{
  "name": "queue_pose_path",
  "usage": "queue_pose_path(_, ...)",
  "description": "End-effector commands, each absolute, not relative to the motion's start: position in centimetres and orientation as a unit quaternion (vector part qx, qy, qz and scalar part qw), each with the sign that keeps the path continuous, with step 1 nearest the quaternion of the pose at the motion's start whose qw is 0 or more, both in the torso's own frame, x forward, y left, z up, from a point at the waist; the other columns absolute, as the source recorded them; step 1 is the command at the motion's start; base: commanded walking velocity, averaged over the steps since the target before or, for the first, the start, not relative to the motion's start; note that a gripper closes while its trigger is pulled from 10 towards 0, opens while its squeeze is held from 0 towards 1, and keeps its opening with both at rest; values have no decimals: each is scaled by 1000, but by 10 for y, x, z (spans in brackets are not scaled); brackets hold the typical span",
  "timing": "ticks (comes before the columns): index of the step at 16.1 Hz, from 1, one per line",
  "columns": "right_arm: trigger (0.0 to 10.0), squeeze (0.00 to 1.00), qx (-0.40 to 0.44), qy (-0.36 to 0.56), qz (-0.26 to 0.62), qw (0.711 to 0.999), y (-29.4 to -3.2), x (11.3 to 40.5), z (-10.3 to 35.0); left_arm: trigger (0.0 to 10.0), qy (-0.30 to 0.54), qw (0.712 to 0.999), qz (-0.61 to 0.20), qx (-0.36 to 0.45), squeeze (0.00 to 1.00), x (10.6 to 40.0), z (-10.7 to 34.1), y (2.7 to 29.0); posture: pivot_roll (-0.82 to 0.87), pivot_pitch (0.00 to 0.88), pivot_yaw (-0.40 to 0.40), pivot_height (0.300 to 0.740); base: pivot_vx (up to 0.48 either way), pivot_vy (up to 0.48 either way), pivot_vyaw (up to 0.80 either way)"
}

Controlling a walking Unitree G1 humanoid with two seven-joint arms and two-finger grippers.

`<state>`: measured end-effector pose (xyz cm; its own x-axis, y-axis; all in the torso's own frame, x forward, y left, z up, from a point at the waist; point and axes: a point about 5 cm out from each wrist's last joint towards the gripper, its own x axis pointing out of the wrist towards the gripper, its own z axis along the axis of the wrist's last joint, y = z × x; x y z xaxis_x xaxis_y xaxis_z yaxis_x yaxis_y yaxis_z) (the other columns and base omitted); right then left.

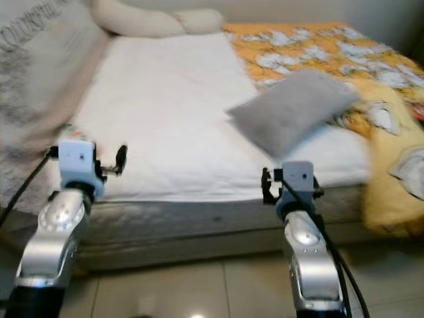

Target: Clean up the room

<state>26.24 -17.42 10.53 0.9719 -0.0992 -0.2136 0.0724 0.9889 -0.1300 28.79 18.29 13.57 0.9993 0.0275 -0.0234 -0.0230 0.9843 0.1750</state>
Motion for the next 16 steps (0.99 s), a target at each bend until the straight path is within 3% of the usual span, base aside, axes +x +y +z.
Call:
queue_pose_path(1,10000,0,-61,96,-27,993,-168,266,112,10000,19,996,22,89,0,288,135,188,-78,0,11,740,326,0,800)
queue_pose_path(3,10000,0,-66,101,-30,992,-170,266,111,10000,18,996,26,88,0,289,136,189,-77,0,10,740,326,0,800)
queue_pose_path(16,10000,0,-57,99,-20,993,-169,267,111,10000,31,996,33,83,0,288,131,195,-50,0,4,740,328,0,0)
